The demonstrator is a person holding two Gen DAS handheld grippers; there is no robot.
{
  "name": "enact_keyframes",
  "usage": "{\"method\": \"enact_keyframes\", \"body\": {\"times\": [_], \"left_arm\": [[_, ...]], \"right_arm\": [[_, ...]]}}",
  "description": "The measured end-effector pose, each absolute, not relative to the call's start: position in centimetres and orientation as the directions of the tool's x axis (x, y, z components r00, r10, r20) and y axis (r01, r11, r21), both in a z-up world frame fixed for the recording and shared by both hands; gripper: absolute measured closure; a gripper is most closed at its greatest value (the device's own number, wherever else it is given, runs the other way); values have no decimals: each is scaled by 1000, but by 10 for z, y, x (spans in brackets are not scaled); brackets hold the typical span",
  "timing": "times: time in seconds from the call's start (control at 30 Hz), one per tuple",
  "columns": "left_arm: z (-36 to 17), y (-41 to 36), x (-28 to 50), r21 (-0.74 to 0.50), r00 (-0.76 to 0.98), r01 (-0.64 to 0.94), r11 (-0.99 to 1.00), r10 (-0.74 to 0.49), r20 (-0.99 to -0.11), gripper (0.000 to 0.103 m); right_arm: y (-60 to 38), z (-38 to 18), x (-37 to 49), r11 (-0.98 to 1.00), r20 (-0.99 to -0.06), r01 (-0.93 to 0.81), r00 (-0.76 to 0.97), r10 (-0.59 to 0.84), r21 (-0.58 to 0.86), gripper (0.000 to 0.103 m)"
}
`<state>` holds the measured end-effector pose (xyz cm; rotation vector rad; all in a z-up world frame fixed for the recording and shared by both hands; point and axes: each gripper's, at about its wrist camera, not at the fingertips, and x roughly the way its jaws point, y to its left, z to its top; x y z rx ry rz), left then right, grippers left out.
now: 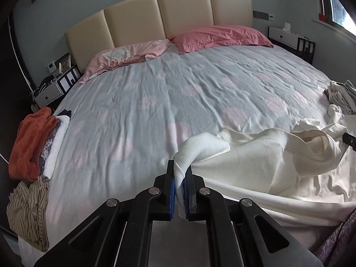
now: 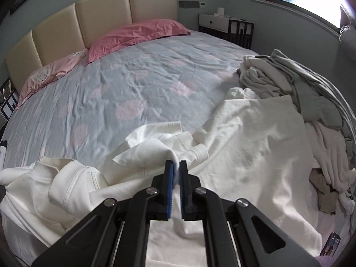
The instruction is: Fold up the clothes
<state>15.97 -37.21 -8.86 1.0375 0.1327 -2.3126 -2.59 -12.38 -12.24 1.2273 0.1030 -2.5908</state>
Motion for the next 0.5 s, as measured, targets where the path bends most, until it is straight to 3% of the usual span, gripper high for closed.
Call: {"method": "enact_keyframes", "body": {"times": [0.27, 0.5], "left_arm": [[-27, -389, 192, 54, -597, 592, -804, -482, -641, 98], [68, -405, 217, 56, -677, 613, -788, -561, -476, 98]], "right_arm": [[-115, -60, -20, -953, -697, 304, -680, -226, 12, 99], [-119, 40, -17, -942, -555, 336, -786, -272, -13, 100]]}}
